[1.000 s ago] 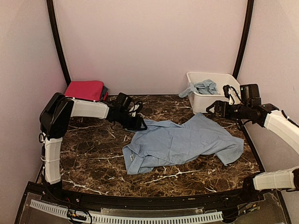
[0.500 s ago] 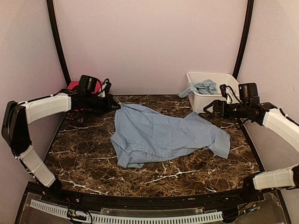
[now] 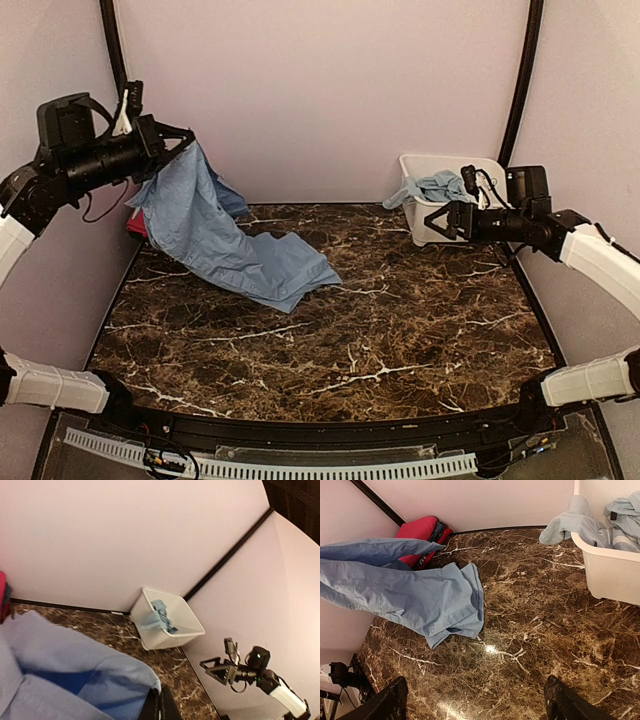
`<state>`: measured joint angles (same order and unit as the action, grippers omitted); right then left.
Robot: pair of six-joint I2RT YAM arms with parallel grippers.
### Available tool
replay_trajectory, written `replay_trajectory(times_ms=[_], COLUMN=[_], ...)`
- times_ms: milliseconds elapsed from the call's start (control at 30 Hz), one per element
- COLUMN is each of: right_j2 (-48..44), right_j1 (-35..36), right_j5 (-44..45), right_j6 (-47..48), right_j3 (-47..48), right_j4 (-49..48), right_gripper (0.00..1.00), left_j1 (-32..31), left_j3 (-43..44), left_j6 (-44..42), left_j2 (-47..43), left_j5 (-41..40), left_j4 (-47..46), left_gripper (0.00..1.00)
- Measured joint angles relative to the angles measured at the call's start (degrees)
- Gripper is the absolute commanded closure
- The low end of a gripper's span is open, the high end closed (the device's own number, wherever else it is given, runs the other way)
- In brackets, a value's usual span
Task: Fold and stack the mixed laundry pile
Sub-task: Turn over the crumpled shirt at the center of the board.
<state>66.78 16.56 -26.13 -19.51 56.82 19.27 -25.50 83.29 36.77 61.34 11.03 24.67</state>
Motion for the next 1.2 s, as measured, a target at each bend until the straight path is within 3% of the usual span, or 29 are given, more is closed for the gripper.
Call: replay_trajectory(times_ms=[100,200,300,333,400,433,500,600,733,867,967,1200], right_j2=[-1.33,-3.76,-6.69,-7.65,-9.11,-9.75,-10.75,-10.99,-9.38,-7.50,-4.55,8.79], right_j1=[-0.37,-2.10,-5.33,-7.02,-9.94,-11.17,-12.98,-13.18,-12.72,-8.55,-3.50,8.70], right_j5=[0.24,0.66,1.97,2.58,3.37,3.67,4.11,2.71,-1.03,-2.45,-2.51,1.36], right_j6=[0.11,0.09,-0.35,-0.55,-0.70,-0.72,-0.52,0.20,1.16,2.08,4.09,7.58], right_j3=[0.00,-0.24,-1.18,-1.62,-2.34,-2.60,-2.93,-3.41,-5.38,-7.28,-7.28,-4.04], right_j4=[0.59,1.27,2.34,2.93,4.09,4.81,5.86,6.08,5.88,6.14,6.03,6.45], right_gripper=[0.07,0.04,0.03,0.02,0.02,0.02,0.04,0.10,0.14,0.16,0.18,0.16], left_j1=[-11.04,-22.03,-29.97,-31.82,-34.23,-34.95,-35.08,-32.39,-24.15,-13.46,-9.99,-9.33], left_j3=[5.09,17.94,39.34,48.06,63.80,68.67,70.29,55.49,20.15,-2.95,-8.55,-22.25], left_j6=[-0.37,-3.82,-8.72,-10.62,-13.64,-14.25,-15.61,-16.85,-14.49,-11.56,-11.47,-9.03], left_j2=[8.72,25.86,47.36,55.28,68.28,72.52,75.52,68.81,46.64,26.93,23.02,23.85], left_j5=[-2.40,-7.69,-10.60,-10.27,-8.61,-7.50,-5.44,-4.70,-1.46,-0.13,-0.96,-3.41], left_j4=[-0.92,-1.49,2.25,3.69,8.48,10.78,15.72,16.65,7.91,-1.25,-3.30,-2.23], left_gripper=[1.00,0.99,0.67,0.49,0.34,0.32,0.26,0.14,0.12,0.13,0.13,0.13])
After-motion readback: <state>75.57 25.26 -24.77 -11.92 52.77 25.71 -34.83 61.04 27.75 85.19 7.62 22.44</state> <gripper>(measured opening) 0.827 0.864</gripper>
